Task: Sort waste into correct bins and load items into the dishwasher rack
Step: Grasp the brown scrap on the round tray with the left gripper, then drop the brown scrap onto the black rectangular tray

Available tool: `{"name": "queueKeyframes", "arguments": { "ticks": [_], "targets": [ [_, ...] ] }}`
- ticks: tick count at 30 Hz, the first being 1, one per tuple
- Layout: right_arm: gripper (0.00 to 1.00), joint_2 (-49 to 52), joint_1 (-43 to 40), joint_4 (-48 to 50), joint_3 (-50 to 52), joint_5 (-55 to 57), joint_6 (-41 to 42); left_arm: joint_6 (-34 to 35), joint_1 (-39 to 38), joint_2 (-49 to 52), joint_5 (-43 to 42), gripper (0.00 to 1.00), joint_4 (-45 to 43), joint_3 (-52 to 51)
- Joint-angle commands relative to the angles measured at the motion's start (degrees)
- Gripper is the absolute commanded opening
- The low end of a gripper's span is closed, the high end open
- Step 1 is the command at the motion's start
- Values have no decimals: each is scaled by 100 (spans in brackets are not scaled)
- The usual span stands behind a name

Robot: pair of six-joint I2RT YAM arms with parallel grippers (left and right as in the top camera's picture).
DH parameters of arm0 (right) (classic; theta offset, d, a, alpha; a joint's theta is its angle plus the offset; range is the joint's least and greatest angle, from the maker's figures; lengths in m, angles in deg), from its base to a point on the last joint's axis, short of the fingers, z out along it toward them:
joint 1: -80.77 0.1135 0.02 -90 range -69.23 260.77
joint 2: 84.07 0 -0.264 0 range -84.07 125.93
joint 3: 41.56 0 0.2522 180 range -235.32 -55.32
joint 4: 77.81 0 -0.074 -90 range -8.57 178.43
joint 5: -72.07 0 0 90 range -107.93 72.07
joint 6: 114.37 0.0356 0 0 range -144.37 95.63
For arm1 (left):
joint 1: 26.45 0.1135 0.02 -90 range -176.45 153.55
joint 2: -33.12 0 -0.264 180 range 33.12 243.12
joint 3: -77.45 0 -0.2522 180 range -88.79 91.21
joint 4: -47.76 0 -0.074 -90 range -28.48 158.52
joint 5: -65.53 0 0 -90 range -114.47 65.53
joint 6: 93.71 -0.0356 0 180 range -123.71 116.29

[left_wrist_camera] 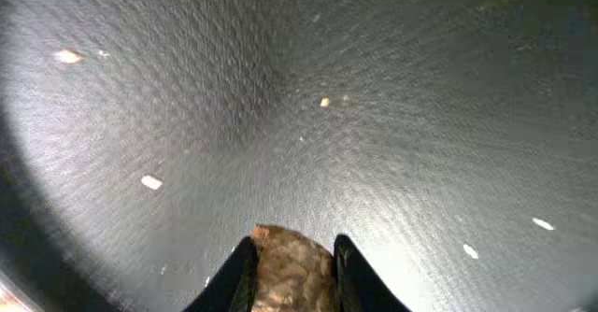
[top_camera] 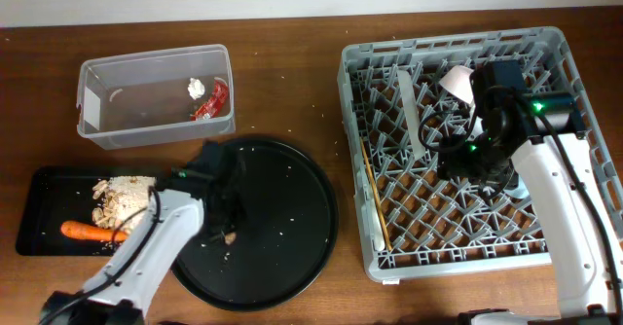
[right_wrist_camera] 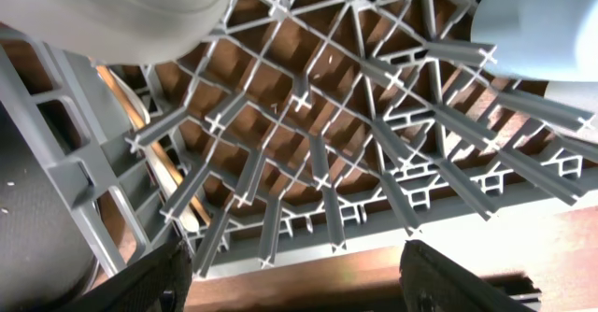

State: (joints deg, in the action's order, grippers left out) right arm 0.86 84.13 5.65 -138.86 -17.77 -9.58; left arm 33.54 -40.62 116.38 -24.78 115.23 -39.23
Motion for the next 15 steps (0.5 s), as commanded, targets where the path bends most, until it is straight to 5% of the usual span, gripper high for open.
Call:
{"name": "queueKeyframes", "arguments": {
  "ticks": [1,15],
  "targets": [
    [74,0,-48,2,9,52,2,-223,413,-254,396,1,466,861],
    [74,0,-48,0,9,52,4,-367,4699,-166,619,1,-756,1084]
  ]
}}
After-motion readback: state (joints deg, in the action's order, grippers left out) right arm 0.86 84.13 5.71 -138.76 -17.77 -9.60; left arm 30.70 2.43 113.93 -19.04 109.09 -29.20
